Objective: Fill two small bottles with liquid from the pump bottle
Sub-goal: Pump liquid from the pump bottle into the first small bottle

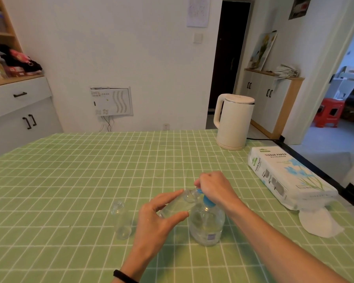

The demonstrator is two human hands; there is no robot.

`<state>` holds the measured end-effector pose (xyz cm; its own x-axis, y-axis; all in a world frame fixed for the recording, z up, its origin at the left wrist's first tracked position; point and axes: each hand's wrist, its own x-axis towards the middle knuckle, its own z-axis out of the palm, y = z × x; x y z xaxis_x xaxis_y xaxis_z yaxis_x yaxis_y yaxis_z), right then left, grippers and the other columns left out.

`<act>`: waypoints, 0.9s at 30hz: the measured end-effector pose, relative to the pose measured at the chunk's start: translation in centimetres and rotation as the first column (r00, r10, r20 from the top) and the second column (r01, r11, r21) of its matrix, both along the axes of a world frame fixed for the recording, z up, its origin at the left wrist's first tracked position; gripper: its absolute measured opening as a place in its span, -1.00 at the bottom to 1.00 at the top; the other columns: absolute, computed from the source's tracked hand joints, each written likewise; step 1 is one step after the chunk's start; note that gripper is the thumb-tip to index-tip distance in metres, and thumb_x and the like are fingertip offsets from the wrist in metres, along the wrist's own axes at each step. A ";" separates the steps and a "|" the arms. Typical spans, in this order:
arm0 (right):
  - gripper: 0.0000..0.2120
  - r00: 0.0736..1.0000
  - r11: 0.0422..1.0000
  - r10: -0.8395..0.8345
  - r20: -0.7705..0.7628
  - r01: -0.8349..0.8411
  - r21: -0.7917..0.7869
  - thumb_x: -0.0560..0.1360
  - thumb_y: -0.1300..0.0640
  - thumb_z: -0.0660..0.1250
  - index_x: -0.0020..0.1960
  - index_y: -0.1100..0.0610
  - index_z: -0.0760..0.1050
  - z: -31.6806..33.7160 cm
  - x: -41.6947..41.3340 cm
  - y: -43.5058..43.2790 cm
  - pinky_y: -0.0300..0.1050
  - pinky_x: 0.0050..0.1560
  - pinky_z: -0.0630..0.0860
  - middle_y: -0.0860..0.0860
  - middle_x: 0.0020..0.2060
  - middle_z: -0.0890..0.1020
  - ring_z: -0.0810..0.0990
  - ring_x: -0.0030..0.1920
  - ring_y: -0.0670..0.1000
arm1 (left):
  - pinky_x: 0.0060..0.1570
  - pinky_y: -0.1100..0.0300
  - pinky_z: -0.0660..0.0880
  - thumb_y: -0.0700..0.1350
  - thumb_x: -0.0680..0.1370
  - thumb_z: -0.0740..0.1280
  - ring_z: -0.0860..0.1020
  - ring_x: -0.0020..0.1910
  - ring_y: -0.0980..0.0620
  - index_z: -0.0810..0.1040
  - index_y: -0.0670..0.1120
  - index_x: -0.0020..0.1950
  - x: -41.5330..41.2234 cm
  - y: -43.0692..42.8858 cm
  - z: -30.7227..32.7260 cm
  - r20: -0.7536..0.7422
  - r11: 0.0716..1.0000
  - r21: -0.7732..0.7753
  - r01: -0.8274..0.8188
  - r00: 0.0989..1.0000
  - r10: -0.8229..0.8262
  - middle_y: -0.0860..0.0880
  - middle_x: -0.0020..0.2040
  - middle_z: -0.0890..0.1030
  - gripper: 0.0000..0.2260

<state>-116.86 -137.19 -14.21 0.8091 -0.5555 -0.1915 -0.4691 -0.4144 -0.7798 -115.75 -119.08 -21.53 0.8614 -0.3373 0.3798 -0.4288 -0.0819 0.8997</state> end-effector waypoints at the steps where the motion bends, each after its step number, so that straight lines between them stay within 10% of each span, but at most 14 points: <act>1: -0.67 1.000 1.000 -0.004 0.003 0.004 -0.002 0.61 0.10 0.19 0.09 0.20 0.71 0.0 0.0 0.0 0.20 0.33 0.59 0.09 0.05 0.75 0.70 0.12 0.15 | 0.21 0.35 0.54 -0.12 0.39 0.66 0.68 0.19 0.21 0.72 0.18 0.24 0.0 0.0 0.0 0.001 1.000 0.004 -0.003 1.000 0.003 0.25 0.13 0.75 -0.55; 27: -0.65 1.000 1.000 -0.020 0.012 0.020 -0.005 0.62 0.10 0.19 0.08 0.20 0.73 -0.1 -0.2 0.2 0.19 0.28 0.61 0.08 0.01 0.76 0.71 0.08 0.14 | 0.29 0.11 0.56 -0.15 0.39 0.66 0.69 0.19 0.19 0.72 0.15 0.24 0.0 -0.3 0.0 -0.039 1.000 0.006 -0.002 0.999 0.002 0.23 0.13 0.75 -0.54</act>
<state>-117.06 -136.96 -14.29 0.8003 -0.5723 -0.1789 -0.4677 -0.4091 -0.7836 -115.78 -119.33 -21.58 0.8762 -0.3382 0.3433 -0.3928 -0.0884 0.9154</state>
